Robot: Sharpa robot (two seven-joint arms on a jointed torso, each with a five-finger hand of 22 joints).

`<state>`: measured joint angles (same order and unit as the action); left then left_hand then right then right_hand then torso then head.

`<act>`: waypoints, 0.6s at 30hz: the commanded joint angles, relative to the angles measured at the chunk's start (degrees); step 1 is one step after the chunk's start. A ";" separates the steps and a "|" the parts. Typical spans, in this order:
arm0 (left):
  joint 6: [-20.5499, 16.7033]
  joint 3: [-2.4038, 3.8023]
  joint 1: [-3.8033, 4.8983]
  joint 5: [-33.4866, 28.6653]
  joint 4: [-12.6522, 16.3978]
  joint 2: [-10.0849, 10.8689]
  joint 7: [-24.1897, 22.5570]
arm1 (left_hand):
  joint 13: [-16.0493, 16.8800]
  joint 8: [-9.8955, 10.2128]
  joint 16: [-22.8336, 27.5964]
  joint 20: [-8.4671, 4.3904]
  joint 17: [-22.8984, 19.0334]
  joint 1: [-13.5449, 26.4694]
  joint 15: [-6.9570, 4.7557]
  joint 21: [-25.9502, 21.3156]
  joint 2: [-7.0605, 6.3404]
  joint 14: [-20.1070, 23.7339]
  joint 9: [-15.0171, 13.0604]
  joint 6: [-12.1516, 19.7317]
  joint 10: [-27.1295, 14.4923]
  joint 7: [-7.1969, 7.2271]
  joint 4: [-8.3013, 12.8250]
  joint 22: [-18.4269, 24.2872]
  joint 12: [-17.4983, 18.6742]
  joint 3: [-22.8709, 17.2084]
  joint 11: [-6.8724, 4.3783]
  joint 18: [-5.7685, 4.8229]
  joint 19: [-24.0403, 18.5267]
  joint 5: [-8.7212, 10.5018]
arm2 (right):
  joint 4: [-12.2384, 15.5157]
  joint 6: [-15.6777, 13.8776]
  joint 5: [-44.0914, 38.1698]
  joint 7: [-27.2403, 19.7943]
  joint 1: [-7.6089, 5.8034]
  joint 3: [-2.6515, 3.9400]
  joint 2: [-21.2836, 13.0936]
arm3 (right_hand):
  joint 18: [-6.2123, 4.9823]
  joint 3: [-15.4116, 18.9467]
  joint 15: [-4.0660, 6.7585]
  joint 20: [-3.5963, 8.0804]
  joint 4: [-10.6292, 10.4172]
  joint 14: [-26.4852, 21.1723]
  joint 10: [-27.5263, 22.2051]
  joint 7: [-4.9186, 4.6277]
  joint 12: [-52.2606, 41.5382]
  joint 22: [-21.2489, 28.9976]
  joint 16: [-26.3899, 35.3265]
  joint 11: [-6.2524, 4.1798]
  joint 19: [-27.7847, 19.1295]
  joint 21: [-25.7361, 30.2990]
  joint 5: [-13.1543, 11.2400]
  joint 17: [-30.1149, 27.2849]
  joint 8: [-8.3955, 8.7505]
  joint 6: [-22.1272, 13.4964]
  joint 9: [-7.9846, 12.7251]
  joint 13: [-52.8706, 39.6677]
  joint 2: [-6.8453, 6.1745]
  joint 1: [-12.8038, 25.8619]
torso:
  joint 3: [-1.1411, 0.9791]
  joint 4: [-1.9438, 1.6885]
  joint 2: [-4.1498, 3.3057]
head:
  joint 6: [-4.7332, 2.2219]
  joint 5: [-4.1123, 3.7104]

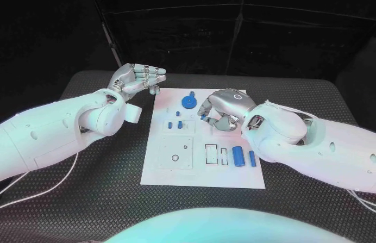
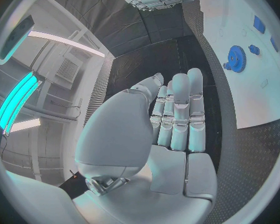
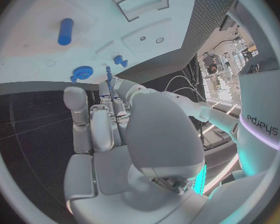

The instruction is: Assemble the parts on the task board

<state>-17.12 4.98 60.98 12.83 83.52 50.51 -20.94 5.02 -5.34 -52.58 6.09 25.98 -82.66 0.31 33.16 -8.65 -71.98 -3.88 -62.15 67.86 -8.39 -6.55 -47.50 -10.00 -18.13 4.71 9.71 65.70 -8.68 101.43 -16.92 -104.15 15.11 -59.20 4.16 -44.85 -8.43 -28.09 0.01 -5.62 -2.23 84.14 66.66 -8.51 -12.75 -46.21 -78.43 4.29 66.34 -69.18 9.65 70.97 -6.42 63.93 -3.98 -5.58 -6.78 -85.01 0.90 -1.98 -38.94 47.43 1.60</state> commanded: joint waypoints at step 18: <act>1.01 0.07 0.07 -1.12 0.06 -1.02 -0.68 | -0.11 0.29 0.53 0.09 -0.14 0.15 -0.04 -0.42 0.50 0.45 0.08 0.10 -0.43 -0.61 0.15 0.24 -0.10 0.20 0.24 0.72 -0.50 0.21 | -3.55 2.25 2.63 -3.36 2.96 -1.79 7.06 | 0.29 -0.51 0.35 -0.04 0.14 2.63 0.22 -0.08 0.49 0.28 -0.15 0.10 -0.03 -0.23 0.14 -0.14 0.41 0.24 -0.05 0.07 0.17 0.74 | 0.02 0.07 0.03 | 1.49 3.46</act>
<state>-16.83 4.98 60.98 12.25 83.51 49.59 -20.94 4.97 -5.34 -52.32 6.09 25.90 -82.66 0.31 32.90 -8.65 -71.98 -3.89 -61.94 67.66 -8.60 -6.55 -47.31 -10.00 -18.12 4.92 9.71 65.70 -8.68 97.94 -15.75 -101.90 12.70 -56.20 2.36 -37.91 -8.43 -28.18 0.01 -5.62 -2.13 84.14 66.65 -8.51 -12.52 -46.01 -78.43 4.30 66.34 -69.18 9.65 70.88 -6.25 63.92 -3.93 -5.49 -6.55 -84.78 0.94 -1.96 -38.96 48.78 4.78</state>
